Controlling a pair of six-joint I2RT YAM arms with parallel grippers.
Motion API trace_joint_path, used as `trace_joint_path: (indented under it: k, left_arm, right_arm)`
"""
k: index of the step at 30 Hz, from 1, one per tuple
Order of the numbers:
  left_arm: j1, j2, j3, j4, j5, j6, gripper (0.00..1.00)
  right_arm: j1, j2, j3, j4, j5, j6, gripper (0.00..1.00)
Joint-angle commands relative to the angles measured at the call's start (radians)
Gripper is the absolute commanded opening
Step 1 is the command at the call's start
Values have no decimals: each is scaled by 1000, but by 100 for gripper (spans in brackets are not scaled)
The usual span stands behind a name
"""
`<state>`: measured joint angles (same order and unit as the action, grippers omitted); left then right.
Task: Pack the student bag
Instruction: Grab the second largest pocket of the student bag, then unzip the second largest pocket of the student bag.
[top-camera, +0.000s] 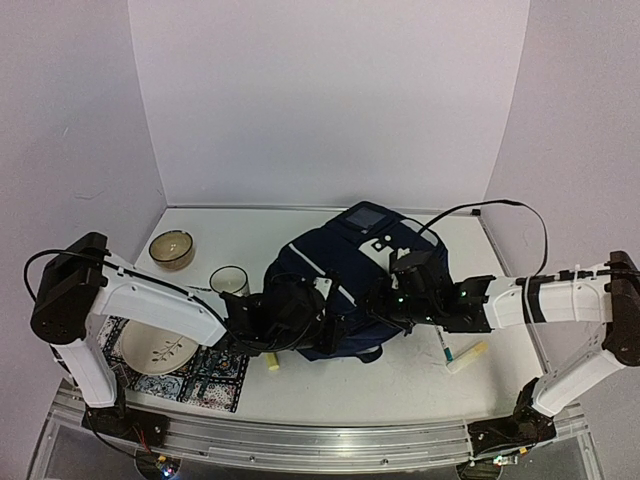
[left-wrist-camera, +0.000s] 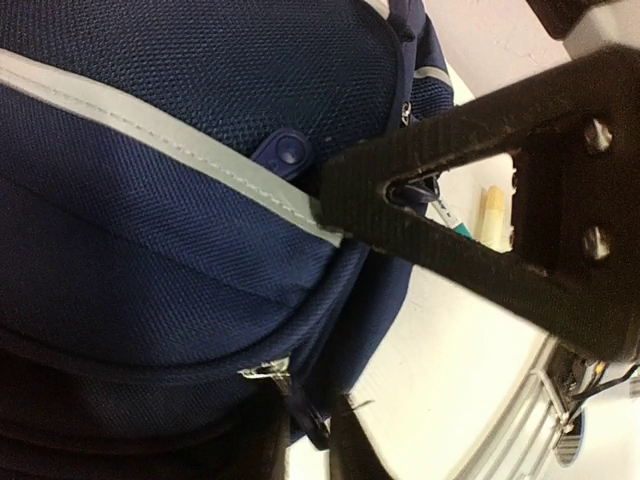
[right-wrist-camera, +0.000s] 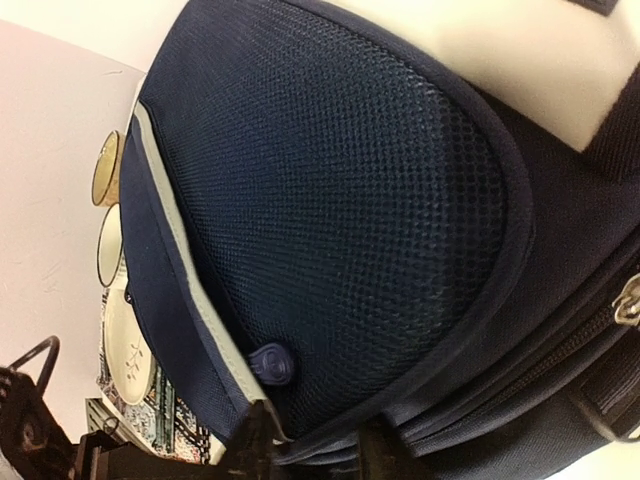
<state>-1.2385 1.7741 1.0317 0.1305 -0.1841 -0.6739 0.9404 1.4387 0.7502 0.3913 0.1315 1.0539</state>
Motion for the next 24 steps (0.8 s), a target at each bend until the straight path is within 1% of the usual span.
trace_joint_path:
  k: [1,2,3,4,8,13,20,24]
  left_arm:
    - [-6,-31,15,-1,-33,15,6]
    - [-7,-45,7,-14,-55,23,2]
    - [-6,-59,0,-34,-84,35,0]
    - [-7,-73,-4,-55,-107,46,0]
    - [-7,-141,-29,-160,-215,93,0]
    - [-3,-233,-81,-225,-333,139,0]
    - [38,-332,-148,-287,-382,204,0]
    - [55,-409,-192,-298,-380,234,0]
  right_arm:
    - [-10,-15,0,70,-9,-8,17]
    - [-16,-22,-5,70,-15,-11,11]
    - [-24,-30,-9,68,-23,-15,4]
    - [-31,-39,-14,66,-30,-21,0]
    - [-79,-91,-15,22,-59,-63,0]
    - [-146,-164,16,-54,-100,-140,0]
    - [-271,-213,107,-173,-182,-285,0]
    - [-355,-175,193,-219,-233,-362,0]
